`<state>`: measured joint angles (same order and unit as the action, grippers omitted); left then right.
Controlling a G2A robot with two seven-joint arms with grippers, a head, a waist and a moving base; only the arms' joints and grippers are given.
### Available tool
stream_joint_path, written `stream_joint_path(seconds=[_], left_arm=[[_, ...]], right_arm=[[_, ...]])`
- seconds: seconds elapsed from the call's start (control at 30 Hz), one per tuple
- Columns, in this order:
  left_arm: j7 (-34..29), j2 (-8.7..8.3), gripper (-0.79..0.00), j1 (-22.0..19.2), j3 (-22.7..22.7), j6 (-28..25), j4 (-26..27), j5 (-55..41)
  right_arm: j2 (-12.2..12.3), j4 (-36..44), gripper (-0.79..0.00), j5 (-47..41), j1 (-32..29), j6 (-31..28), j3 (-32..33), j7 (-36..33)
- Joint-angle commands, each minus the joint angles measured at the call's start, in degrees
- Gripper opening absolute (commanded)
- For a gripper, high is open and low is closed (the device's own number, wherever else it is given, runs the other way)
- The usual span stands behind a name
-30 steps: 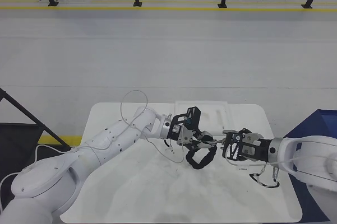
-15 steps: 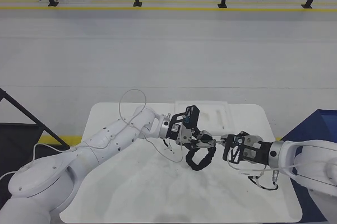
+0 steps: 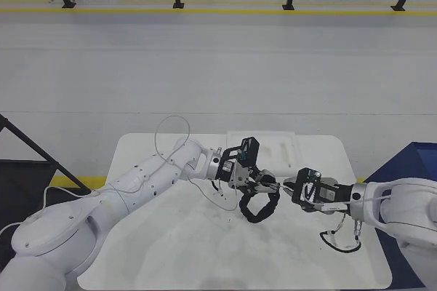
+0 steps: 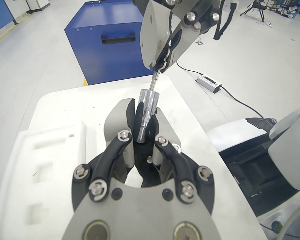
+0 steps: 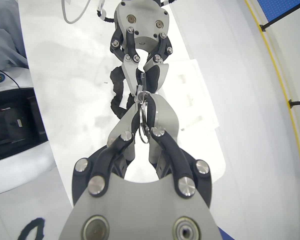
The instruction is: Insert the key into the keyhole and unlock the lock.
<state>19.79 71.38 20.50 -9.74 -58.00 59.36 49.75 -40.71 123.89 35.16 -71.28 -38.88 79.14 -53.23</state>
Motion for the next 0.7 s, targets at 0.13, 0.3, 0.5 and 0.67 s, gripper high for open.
stream_joint_path(seconds=[0.13,0.3,0.5,0.67], left_arm=[[1.65,0.04,-0.785,-0.32,0.0,0.0,0.12,1.4],[3.99,-0.09,-0.785,-0.72,-0.05,0.0,-0.05,3.57],[5.13,-0.28,-0.785,-0.69,-0.22,0.0,-0.75,5.67],[3.63,-0.32,-0.785,-0.31,-0.81,0.0,-1.87,6.35]], right_arm=[[-0.2,-1.59,-0.785,-5.99,2.47,7.63,-1.17,-3.2],[-0.52,-3.36,-0.785,-11.18,4.05,12.73,-2.45,-4.38],[-0.77,-4.74,-0.61,-15.89,5.76,16.29,-3.33,-6.03],[-0.84,-5.6,0.0,-17.0,6.62,16.57,-3.44,-6.61]])
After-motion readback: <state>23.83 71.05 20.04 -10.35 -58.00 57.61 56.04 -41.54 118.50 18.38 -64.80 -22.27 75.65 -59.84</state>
